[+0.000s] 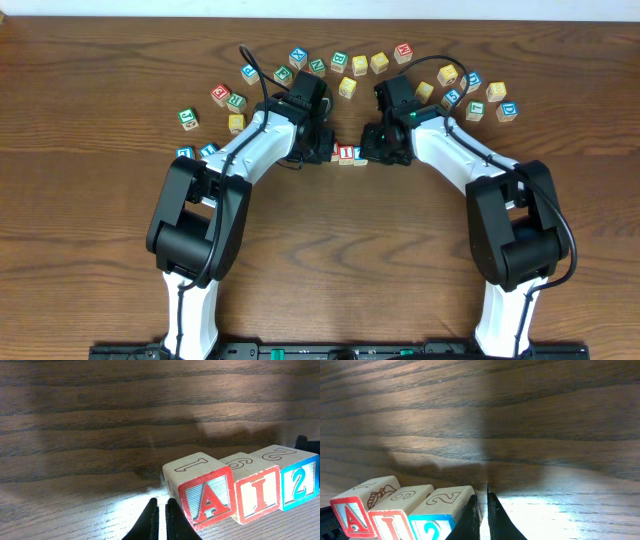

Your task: Spell out AI2

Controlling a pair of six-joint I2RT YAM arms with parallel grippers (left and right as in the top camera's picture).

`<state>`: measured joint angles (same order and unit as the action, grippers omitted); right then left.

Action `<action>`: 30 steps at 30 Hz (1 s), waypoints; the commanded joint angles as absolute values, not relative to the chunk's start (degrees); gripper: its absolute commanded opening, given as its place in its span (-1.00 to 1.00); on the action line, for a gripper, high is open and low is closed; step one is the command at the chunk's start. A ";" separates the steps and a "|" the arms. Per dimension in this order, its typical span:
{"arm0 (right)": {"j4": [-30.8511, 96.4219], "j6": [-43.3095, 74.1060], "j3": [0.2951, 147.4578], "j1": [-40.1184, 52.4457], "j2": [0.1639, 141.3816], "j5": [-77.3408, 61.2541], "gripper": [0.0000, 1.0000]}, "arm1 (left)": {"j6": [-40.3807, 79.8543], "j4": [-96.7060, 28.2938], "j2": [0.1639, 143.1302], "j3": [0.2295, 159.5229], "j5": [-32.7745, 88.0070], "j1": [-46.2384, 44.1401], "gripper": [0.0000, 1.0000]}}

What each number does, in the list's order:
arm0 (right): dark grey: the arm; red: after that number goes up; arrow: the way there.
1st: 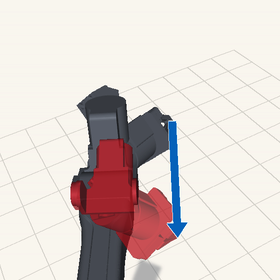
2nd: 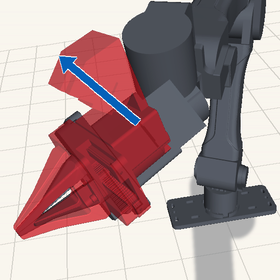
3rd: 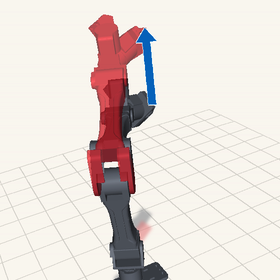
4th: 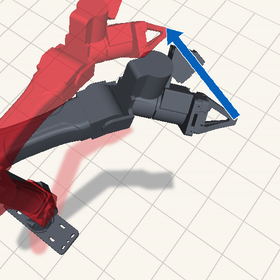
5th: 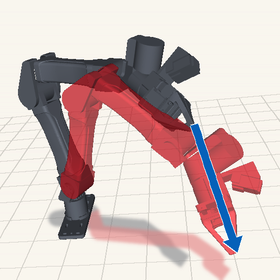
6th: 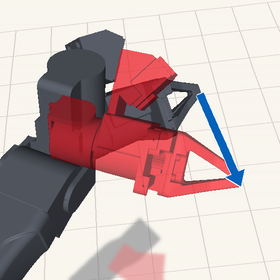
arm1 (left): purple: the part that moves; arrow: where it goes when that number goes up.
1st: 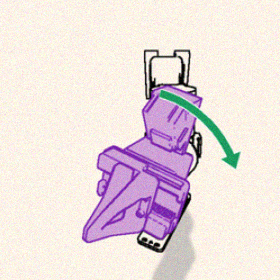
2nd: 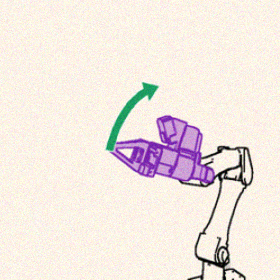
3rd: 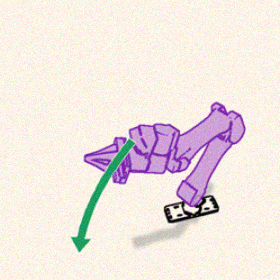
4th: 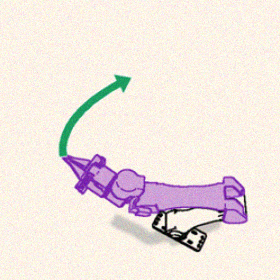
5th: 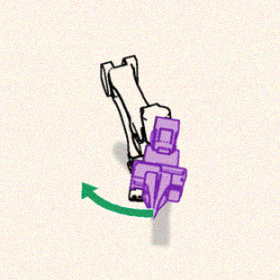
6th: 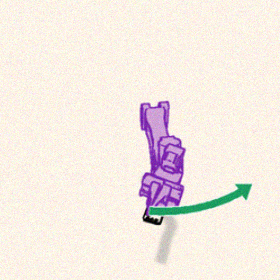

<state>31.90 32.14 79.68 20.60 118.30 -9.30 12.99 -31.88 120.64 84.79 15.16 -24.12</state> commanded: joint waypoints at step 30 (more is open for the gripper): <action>40.14 25.61 85.08 22.52 112.46 -6.44 -0.98 | 8.84 -29.12 114.02 84.99 9.50 -18.33 -0.85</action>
<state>39.92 27.64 84.16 20.69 114.83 -5.72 8.99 -29.08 114.24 84.79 14.06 -19.38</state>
